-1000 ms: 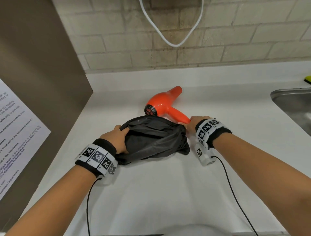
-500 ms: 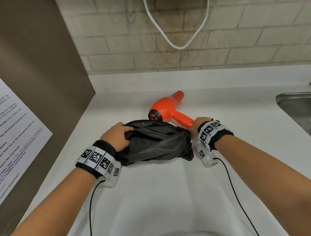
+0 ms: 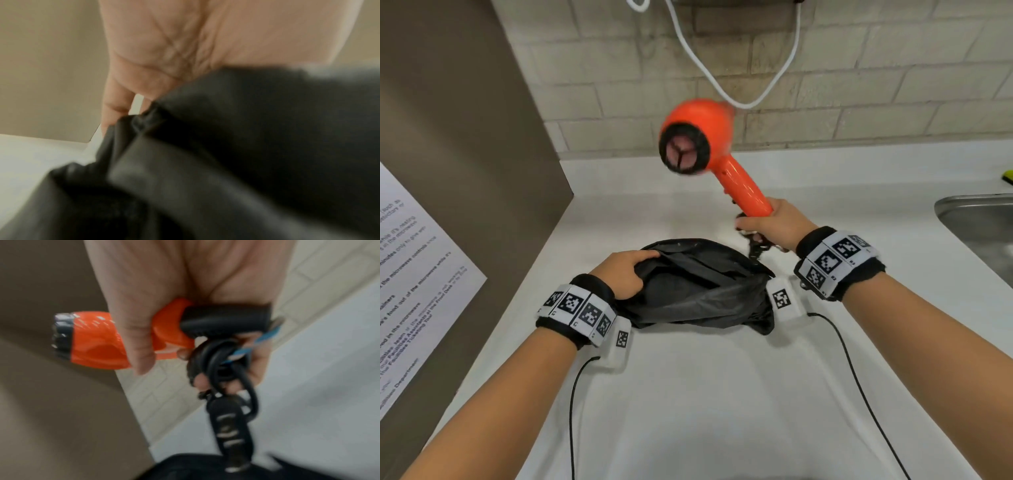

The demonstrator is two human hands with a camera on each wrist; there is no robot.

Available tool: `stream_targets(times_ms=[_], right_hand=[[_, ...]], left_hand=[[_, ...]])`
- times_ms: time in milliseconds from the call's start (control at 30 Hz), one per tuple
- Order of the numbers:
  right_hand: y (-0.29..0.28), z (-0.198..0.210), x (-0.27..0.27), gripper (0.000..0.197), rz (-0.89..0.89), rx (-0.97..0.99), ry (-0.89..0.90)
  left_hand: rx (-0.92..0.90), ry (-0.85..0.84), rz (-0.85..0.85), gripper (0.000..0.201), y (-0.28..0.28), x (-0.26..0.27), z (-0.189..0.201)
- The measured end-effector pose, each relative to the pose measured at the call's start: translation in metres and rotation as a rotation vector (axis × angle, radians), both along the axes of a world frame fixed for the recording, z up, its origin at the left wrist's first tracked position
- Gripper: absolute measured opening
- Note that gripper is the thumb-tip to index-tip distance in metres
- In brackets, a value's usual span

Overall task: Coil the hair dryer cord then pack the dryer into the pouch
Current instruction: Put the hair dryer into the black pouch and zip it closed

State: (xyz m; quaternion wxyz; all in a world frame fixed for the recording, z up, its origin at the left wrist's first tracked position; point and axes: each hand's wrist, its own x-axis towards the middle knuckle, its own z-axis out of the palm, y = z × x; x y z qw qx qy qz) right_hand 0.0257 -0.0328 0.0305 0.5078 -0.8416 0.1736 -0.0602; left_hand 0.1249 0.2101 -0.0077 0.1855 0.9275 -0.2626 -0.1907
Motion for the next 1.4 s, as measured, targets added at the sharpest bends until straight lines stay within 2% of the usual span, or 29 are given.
stream_targets(times_ms=[67, 200, 300, 367, 433, 567, 633, 733, 867, 933, 1067, 1133, 1233, 1300, 1400], right_hand=[[0.013, 0.008, -0.002, 0.011, 0.136, 0.119, -0.045], [0.026, -0.002, 0.005, 0.036, 0.291, 0.150, -0.005], [0.023, -0.014, 0.005, 0.040, 0.327, 0.116, 0.083], [0.020, -0.020, 0.000, 0.036, 0.370, 0.082, 0.156], [0.018, -0.023, -0.004, 0.033, 0.396, 0.044, 0.239], [0.015, -0.024, -0.010, 0.027, 0.428, -0.003, 0.403], [0.012, -0.022, -0.012, 0.020, 0.479, 0.006, 0.472], [0.006, -0.024, -0.014, 0.019, 0.537, 0.054, 0.529], [0.006, -0.027, -0.015, 0.024, 0.637, 0.080, 0.619], [0.005, -0.030, -0.015, 0.023, 0.646, 0.075, 0.636], [0.000, -0.036, -0.016, 0.010, 0.526, 0.195, 0.602], [-0.003, -0.037, -0.016, 0.017, 0.478, 0.259, 0.515], [-0.005, -0.035, -0.016, 0.033, 0.449, 0.172, 0.336], [-0.005, -0.032, -0.016, 0.036, 0.403, 0.098, 0.224], [-0.003, -0.027, -0.018, 0.037, 0.369, 0.054, 0.188]], left_hand=[[-0.006, 0.011, -0.018, 0.064, -0.004, 0.001, 0.003], [-0.057, 0.085, -0.077, 0.068, -0.011, 0.002, 0.010], [-0.158, 0.163, -0.078, 0.072, -0.015, 0.000, 0.015], [-0.208, 0.169, -0.056, 0.070, -0.016, 0.001, 0.017], [-0.259, 0.150, -0.011, 0.064, -0.017, 0.003, 0.018], [-0.353, 0.150, 0.061, 0.039, -0.015, 0.012, 0.020], [-0.414, 0.190, 0.100, 0.038, -0.011, 0.016, 0.020], [-0.479, 0.261, 0.219, 0.042, -0.005, 0.023, 0.017], [-0.507, 0.327, 0.296, 0.019, -0.004, 0.024, 0.017], [-0.529, 0.343, 0.289, 0.019, -0.004, 0.024, 0.017], [-0.588, 0.305, 0.306, 0.025, -0.003, 0.025, 0.018], [-0.608, 0.267, 0.318, 0.027, -0.003, 0.024, 0.019], [-0.607, 0.247, 0.295, 0.028, -0.006, 0.022, 0.022], [-0.595, 0.233, 0.270, 0.031, -0.008, 0.021, 0.025], [-0.540, 0.193, 0.206, 0.046, -0.009, 0.026, 0.032]])
